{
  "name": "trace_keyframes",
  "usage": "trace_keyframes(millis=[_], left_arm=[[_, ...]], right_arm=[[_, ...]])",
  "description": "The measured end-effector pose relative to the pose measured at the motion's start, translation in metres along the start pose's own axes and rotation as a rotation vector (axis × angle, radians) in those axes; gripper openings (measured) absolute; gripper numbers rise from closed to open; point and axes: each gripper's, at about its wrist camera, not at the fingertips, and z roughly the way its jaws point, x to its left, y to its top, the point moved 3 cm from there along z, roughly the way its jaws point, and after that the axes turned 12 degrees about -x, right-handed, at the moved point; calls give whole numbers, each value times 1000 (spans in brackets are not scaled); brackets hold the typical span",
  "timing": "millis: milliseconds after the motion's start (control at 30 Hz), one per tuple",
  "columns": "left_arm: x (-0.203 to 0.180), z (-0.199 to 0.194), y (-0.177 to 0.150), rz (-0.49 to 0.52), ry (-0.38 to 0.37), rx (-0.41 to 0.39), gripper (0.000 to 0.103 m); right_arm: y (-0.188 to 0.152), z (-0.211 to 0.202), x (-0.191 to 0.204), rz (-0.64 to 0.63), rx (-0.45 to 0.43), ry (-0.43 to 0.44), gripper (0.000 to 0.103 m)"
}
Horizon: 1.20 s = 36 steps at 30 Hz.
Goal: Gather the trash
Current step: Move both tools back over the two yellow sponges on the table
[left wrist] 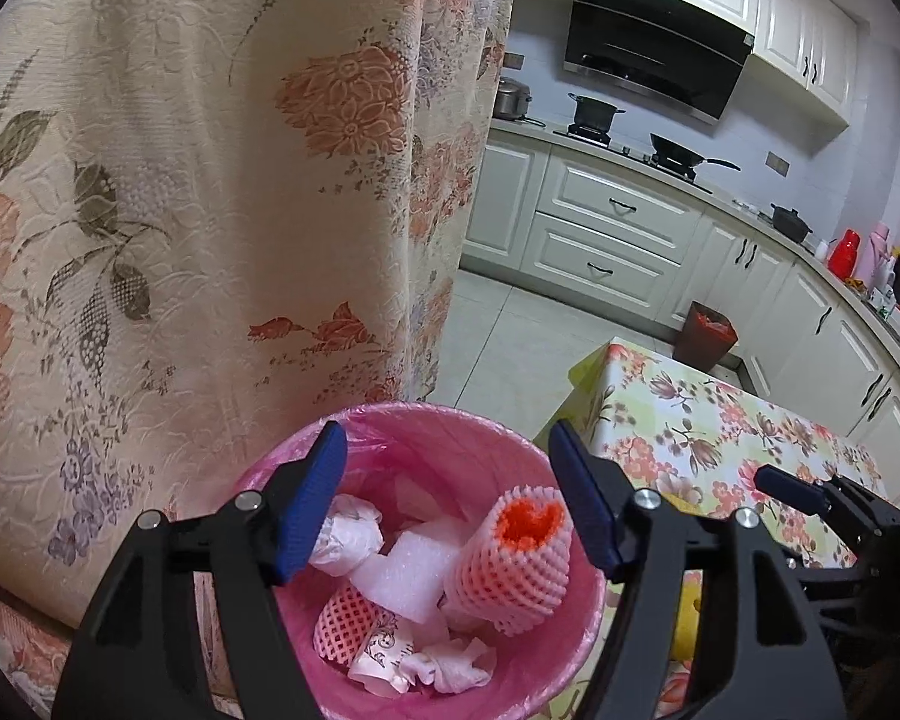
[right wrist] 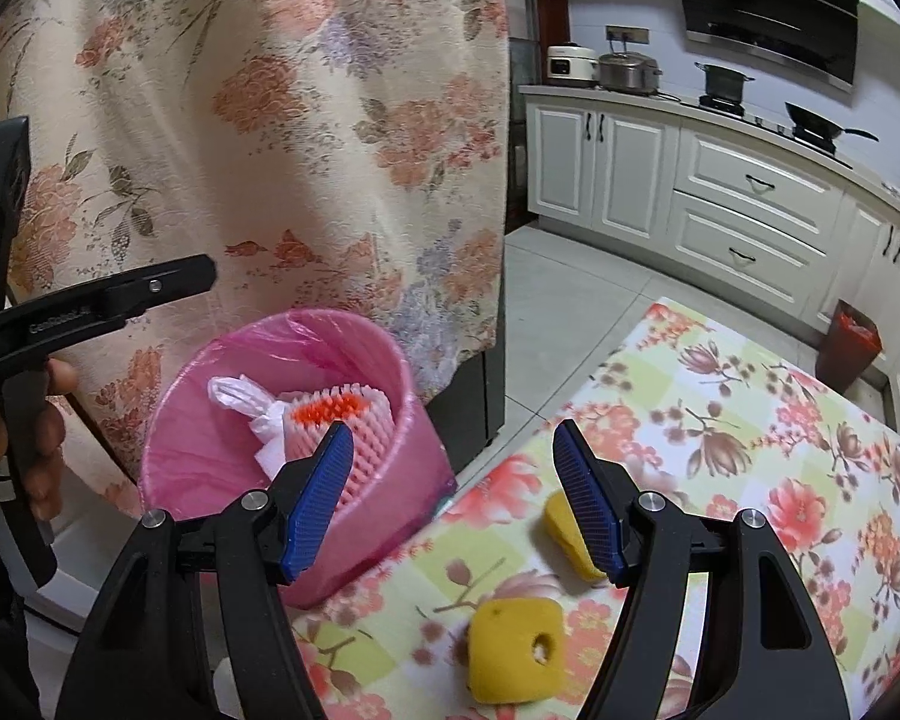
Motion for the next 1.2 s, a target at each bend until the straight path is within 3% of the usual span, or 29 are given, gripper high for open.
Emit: trace_keyframes(millis=[433,1200], left_arm=[[-22,-15,-3,10,-27,-8,67],[-92,-17,-35,73,-113,53,67]], right_arm=[[-13,-21,-34,25,0,-62,66],[-46,-48,-90,85,16,-132,67]])
